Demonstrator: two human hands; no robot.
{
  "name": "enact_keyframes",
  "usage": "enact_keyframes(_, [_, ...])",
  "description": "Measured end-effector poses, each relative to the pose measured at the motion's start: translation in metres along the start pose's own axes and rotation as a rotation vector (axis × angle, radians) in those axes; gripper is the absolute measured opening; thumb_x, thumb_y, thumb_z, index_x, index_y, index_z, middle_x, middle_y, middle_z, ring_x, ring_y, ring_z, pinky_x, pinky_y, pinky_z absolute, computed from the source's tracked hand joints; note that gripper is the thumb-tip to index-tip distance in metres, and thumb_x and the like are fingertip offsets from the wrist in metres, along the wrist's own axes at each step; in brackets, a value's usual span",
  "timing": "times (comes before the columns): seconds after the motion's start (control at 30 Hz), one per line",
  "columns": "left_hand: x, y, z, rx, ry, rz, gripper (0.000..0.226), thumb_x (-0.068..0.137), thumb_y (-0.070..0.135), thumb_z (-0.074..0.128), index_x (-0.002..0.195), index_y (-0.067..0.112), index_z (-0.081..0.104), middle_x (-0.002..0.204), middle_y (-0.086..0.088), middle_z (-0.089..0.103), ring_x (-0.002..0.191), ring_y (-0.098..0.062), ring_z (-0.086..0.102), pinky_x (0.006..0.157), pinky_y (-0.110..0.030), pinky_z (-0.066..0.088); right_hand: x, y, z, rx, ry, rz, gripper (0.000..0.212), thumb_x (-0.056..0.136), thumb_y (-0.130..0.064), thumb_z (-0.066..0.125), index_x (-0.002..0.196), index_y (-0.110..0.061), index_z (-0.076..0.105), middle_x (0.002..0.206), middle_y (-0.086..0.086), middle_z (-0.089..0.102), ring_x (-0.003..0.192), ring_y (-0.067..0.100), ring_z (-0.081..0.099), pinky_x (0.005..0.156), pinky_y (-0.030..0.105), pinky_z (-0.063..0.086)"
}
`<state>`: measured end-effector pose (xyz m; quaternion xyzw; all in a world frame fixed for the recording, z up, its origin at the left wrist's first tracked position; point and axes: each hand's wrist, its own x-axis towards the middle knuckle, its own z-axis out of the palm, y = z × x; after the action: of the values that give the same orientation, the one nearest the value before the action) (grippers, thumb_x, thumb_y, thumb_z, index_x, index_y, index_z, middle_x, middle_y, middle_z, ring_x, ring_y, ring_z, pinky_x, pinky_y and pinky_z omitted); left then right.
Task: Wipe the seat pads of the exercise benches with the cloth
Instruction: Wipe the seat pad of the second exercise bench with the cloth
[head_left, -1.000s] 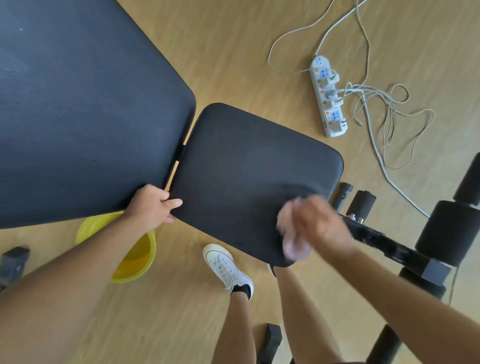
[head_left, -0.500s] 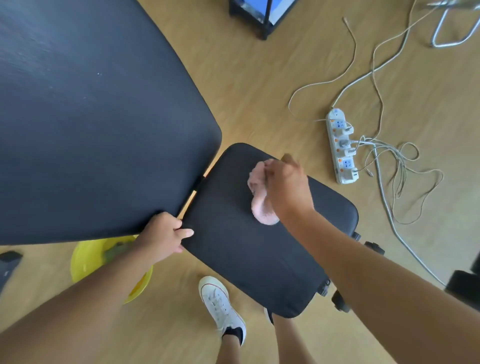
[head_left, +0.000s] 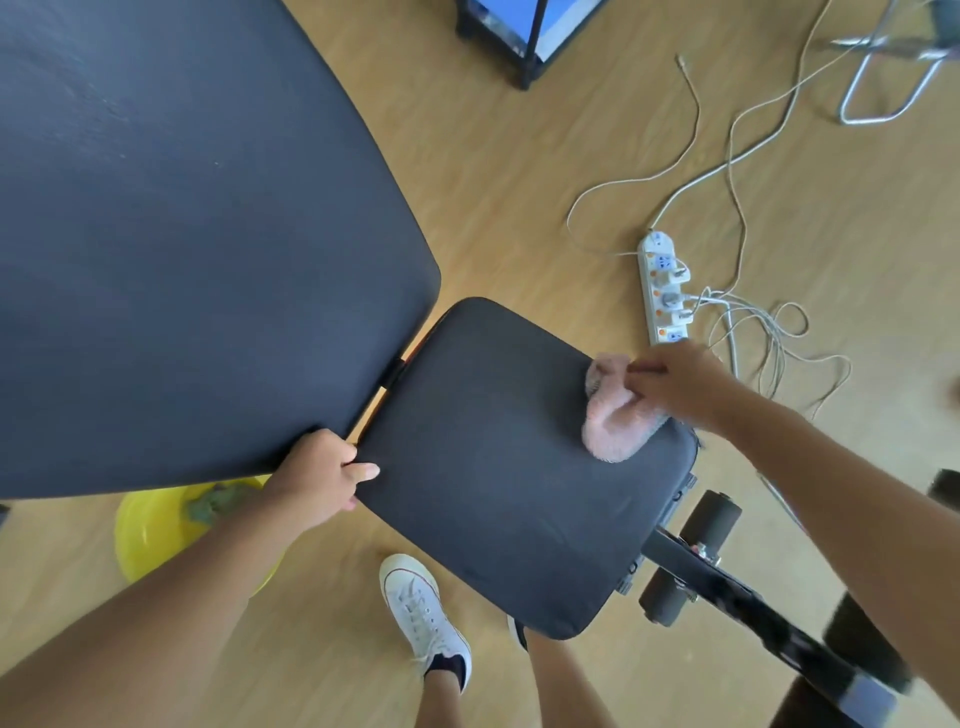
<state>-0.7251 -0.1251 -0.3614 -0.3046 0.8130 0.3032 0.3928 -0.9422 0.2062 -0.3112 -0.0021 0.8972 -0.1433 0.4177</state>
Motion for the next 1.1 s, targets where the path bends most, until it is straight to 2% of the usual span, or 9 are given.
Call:
enact_keyframes(0.1, [0.002,-0.002,0.001,0.031,0.007,0.011,0.057,0.095,0.022,0.070,0.060,0.017,0.025,0.051,-0.008,0.051,0.052,-0.016,0.077,0.053,-0.027,0.037,-0.002,-0.001,0.003,0.032,0.047,0.009,0.016,0.089,-0.021,0.069,0.081,-0.009,0.077,0.078,0.010,0.066,0.060,0.013,0.050,0.047,0.018,0.037])
enact_keyframes(0.23, [0.005,-0.005,-0.001,0.043,-0.006,0.044,0.053,0.093,0.022,0.073,0.063,0.016,0.029,0.056,-0.009,0.042,0.052,-0.016,0.078,0.059,-0.035,0.047,0.039,-0.088,0.030,0.055,0.033,-0.221,0.033,0.091,-0.030,0.067,0.068,-0.008,0.059,0.057,0.002,0.041,0.050,0.013,0.035,0.037,0.017,0.024])
enact_keyframes(0.37, [0.009,-0.009,-0.003,0.045,-0.028,0.051,0.051,0.093,0.022,0.074,0.062,0.013,0.034,0.060,-0.030,0.063,0.059,-0.020,0.080,0.071,-0.044,0.058,0.059,-0.106,0.033,0.033,0.009,-0.278,0.030,0.090,-0.026,0.066,0.069,-0.005,0.061,0.064,0.007,0.042,0.054,0.022,0.034,0.040,0.025,0.026])
enact_keyframes(0.53, [0.010,-0.012,-0.001,-0.054,-0.042,0.059,0.054,0.096,0.018,0.071,0.064,0.017,0.027,0.056,-0.018,0.056,0.059,-0.021,0.081,0.068,-0.040,0.055,0.004,0.025,0.015,0.189,0.142,0.003,0.025,0.089,-0.022,0.065,0.074,-0.004,0.073,0.060,0.008,0.046,0.052,0.020,0.037,0.046,0.025,0.030])
enact_keyframes(0.63, [0.008,-0.010,-0.001,-0.082,-0.052,0.038,0.053,0.095,0.018,0.072,0.066,0.017,0.028,0.058,-0.031,0.059,0.061,-0.023,0.081,0.074,-0.045,0.058,-0.038,0.072,0.046,0.474,0.357,0.148,0.021,0.087,-0.016,0.065,0.074,-0.001,0.072,0.059,0.009,0.042,0.052,0.018,0.032,0.047,0.025,0.027])
enact_keyframes(0.73, [0.004,-0.004,-0.003,-0.072,-0.058,0.041,0.056,0.096,0.018,0.072,0.064,0.018,0.026,0.059,-0.033,0.062,0.058,-0.019,0.080,0.067,-0.034,0.045,-0.066,0.089,0.100,0.686,0.547,0.413,0.039,0.085,-0.034,0.059,0.072,0.003,0.062,0.059,0.006,0.039,0.059,0.017,0.032,0.056,0.029,0.028])
enact_keyframes(0.93, [-0.002,0.002,-0.004,-0.047,-0.029,0.021,0.057,0.097,0.018,0.070,0.057,0.015,0.029,0.046,-0.003,0.068,0.063,-0.026,0.081,0.057,-0.029,0.044,-0.176,0.057,0.245,0.825,0.344,0.690,0.032,0.081,-0.029,0.062,0.060,-0.006,0.056,0.052,-0.004,0.048,0.054,0.017,0.041,0.052,0.039,0.041])
enact_keyframes(1.0, [-0.001,0.002,-0.004,-0.029,-0.025,0.031,0.056,0.097,0.020,0.070,0.056,0.016,0.031,0.050,-0.007,0.071,0.066,-0.027,0.081,0.063,-0.032,0.046,-0.194,0.054,0.264,0.864,0.206,0.707,0.027,0.084,-0.021,0.066,0.060,-0.012,0.061,0.044,-0.007,0.051,0.049,0.012,0.043,0.051,0.029,0.036])
enact_keyframes(1.1, [0.000,-0.001,-0.005,-0.002,-0.040,0.047,0.057,0.097,0.023,0.069,0.057,0.015,0.029,0.061,-0.017,0.076,0.067,-0.025,0.082,0.069,-0.035,0.049,-0.182,0.065,0.243,1.019,0.314,0.678,0.024,0.085,-0.020,0.068,0.065,-0.005,0.066,0.050,-0.007,0.052,0.053,0.013,0.042,0.051,0.026,0.034])
